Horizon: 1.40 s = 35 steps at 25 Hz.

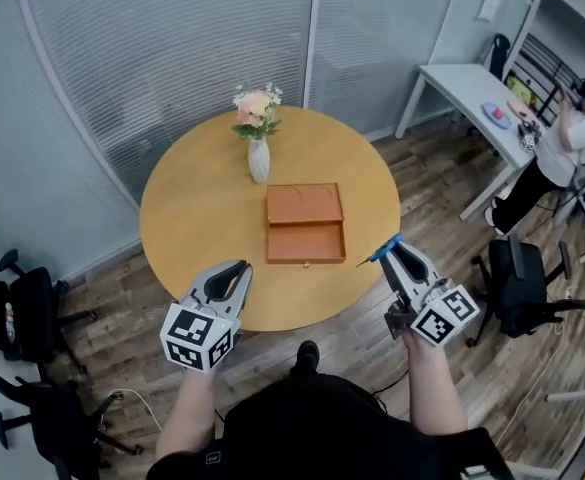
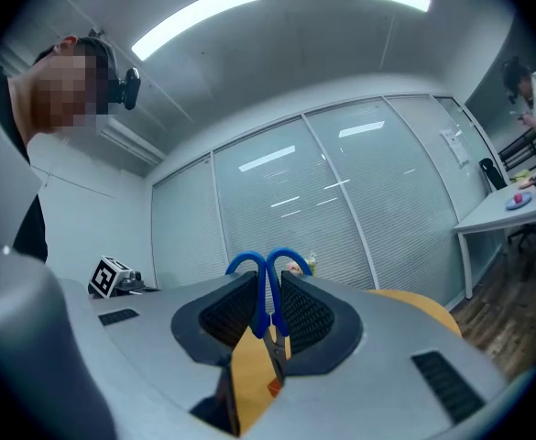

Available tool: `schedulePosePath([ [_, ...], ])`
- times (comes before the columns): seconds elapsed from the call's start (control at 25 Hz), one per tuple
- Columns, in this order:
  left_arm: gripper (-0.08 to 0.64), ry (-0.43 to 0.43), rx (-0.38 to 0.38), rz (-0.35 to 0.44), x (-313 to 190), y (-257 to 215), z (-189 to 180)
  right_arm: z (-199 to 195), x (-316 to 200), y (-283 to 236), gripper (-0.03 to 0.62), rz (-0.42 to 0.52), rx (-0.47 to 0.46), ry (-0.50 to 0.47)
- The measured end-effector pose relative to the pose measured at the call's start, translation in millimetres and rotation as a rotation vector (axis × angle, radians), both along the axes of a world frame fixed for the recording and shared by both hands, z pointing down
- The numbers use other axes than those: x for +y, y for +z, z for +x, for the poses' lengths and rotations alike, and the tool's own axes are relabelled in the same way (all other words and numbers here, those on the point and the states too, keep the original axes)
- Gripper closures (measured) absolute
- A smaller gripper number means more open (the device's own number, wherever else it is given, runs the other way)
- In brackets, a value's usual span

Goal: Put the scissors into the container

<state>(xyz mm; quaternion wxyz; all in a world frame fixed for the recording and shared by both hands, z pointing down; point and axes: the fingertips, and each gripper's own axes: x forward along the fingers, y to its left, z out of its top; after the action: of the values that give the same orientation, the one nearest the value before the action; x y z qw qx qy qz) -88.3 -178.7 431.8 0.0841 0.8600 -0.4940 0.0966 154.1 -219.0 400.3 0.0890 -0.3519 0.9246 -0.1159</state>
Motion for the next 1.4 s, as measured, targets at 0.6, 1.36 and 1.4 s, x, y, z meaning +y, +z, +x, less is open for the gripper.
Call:
schedulePosePath([
  [0.6,0.523,-0.006,0.024,-0.061,-95,17,-12,13,-111,31,0.497,-0.071,0.025,0.052],
  [1.36,0.523,0.023,0.088,-0.187,-137,76,-45,-89,-165,145,0.497,-0.182,0.463,-0.089],
  [1.4,0.523,0.018,0.092,-0.192,-136,78,-47,-91,-164,155,0.497,-0.197,0.48,-0.099],
])
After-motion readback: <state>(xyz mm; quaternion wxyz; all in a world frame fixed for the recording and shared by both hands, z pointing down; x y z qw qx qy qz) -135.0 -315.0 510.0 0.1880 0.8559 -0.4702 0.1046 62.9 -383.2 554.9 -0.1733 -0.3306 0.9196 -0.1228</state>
